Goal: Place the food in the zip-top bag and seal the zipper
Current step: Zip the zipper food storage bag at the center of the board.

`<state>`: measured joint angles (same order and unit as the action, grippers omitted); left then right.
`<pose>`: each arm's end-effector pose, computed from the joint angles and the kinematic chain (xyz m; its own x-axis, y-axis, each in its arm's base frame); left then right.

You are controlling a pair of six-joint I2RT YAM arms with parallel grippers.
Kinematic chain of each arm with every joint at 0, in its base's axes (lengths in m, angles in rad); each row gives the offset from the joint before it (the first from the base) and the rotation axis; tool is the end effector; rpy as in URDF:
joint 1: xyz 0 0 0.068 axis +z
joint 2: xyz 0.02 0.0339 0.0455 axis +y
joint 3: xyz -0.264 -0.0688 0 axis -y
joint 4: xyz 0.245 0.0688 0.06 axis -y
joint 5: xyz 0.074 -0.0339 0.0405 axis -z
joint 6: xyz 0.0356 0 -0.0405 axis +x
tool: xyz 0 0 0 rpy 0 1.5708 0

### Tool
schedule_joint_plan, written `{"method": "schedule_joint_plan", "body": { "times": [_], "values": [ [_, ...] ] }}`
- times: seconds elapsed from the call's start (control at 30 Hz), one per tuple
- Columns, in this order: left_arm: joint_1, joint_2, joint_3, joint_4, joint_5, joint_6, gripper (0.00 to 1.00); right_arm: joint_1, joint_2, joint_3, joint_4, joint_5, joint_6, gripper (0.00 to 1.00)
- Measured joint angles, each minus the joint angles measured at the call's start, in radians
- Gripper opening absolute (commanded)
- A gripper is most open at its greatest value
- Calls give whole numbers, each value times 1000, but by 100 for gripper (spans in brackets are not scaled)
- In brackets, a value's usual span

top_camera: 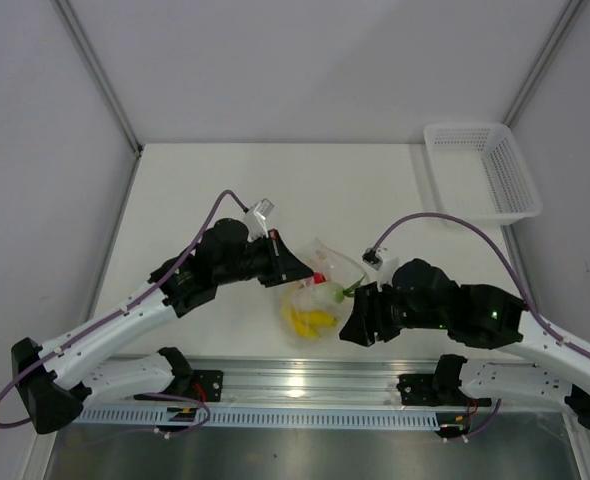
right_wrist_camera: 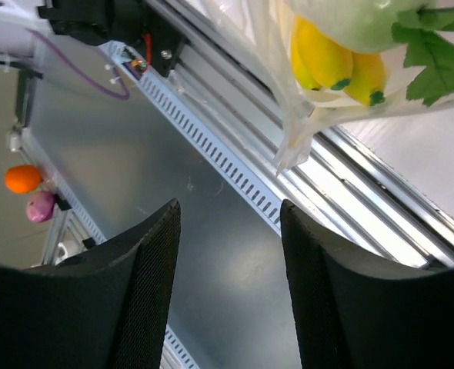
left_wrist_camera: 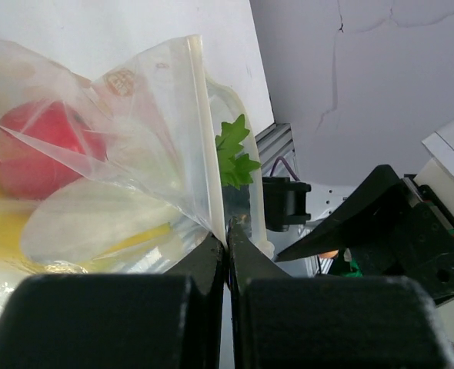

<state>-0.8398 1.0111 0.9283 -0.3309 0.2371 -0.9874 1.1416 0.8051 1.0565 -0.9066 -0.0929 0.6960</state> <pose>0.1463 -0.1756 0.3331 -0.8717 -0.2431 -0.4256 0.2538 0.5191 -0.8162 0.0578 0.1343 0.3562 -0.7947 -0.2024 -0.5723 -0.5557 0.6219 0.5518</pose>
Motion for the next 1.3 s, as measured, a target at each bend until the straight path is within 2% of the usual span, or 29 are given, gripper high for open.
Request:
{"method": "schedule_joint_plan", "body": {
  "times": [0.27, 0.37, 0.43, 0.57, 0.6, 0.67, 0.8, 0.87, 0.9, 1.0, 1.03, 1.13, 1.3],
  "values": [
    [-20, 0, 0, 6, -18, -26, 1, 35, 103, 0, 29, 163, 11, 52],
    [-22, -2, 0, 8, -18, -27, 1, 36, 127, 0, 30, 212, 11, 48],
    [-22, -5, 0, 8, -18, -30, 0, 39, 138, 0, 31, 239, 11, 42],
    [-23, -8, -2, 15, -18, -34, 1, 50, 154, -7, 34, 289, 18, 24],
    [-24, -10, -5, 19, -17, -34, 1, 52, 156, -12, 37, 302, 19, 14],
    [-26, -11, -11, 25, -18, -34, 0, 55, 167, -15, 37, 332, 21, 0],
    [-29, -18, -36, 27, -27, -34, 1, 58, 187, -14, 36, 382, 0, 0],
    [-29, -30, -52, 22, -46, -33, 4, 60, 196, -4, 23, 398, -27, 0],
    [-30, -39, -60, 14, -60, -32, 7, 60, 204, 14, 8, 402, -46, 0],
    [-32, -73, -77, -17, -112, -20, 38, 61, 237, 102, -35, 412, -118, 0],
    [-32, -88, -83, -26, -132, -17, 55, 63, 252, 145, -56, 418, -146, 0],
    [-32, -143, -107, -62, -203, -7, 74, 70, 288, 277, -98, 438, -241, 0],
    [-34, -259, -131, -167, -329, 2, 80, 93, 293, 384, -113, 480, -378, 0]
  ]
}}
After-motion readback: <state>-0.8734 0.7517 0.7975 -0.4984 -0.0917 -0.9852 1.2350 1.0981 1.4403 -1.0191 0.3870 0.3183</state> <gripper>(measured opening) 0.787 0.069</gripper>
